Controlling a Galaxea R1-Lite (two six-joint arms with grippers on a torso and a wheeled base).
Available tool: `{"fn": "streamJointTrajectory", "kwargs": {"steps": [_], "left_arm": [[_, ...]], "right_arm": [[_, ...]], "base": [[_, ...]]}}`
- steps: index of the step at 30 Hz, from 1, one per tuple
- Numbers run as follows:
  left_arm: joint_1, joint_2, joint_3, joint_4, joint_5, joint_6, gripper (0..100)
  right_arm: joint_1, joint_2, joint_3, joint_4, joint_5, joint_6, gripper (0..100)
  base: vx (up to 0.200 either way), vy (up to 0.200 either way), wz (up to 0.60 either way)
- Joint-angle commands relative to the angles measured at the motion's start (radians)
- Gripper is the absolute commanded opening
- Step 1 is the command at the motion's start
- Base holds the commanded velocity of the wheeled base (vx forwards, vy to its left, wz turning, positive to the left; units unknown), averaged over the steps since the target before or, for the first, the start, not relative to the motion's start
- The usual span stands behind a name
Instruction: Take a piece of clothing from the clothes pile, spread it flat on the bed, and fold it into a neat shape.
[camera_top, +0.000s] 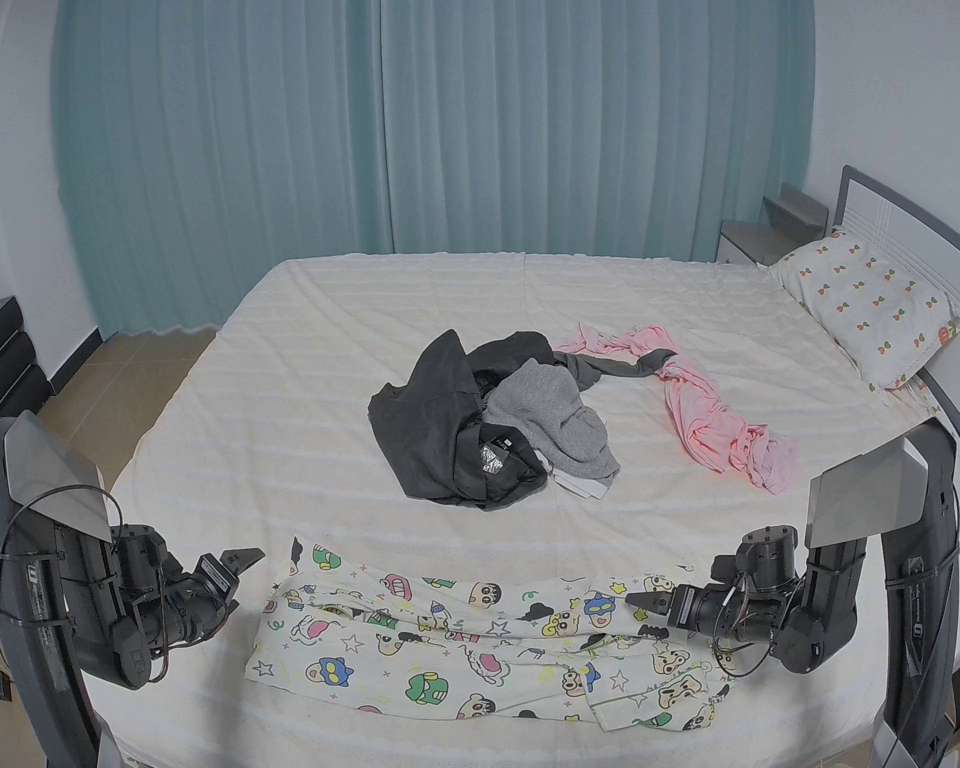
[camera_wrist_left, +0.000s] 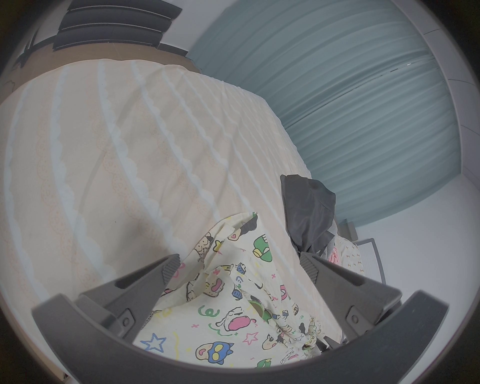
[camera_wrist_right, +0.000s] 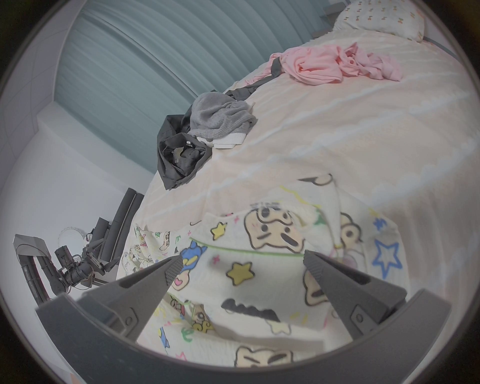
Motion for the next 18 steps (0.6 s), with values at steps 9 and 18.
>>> {"fn": "streamJointTrajectory", "kwargs": {"steps": [9, 18], "left_arm": [[-0.116, -0.024, -0.244, 0.165, 0.027, 0.3, 100], [-0.166, -0.017, -0.511, 0.62, 0.067, 0.458, 100]], "right_arm": [[0.049, -0.136, 0.252, -0.167, 0.0, 0.142, 100], [0.075, -0.137, 0.28, -0.167, -0.007, 0.142, 100]], "base": [[0.0, 0.0, 0.0], [0.0, 0.0, 0.0]]}}
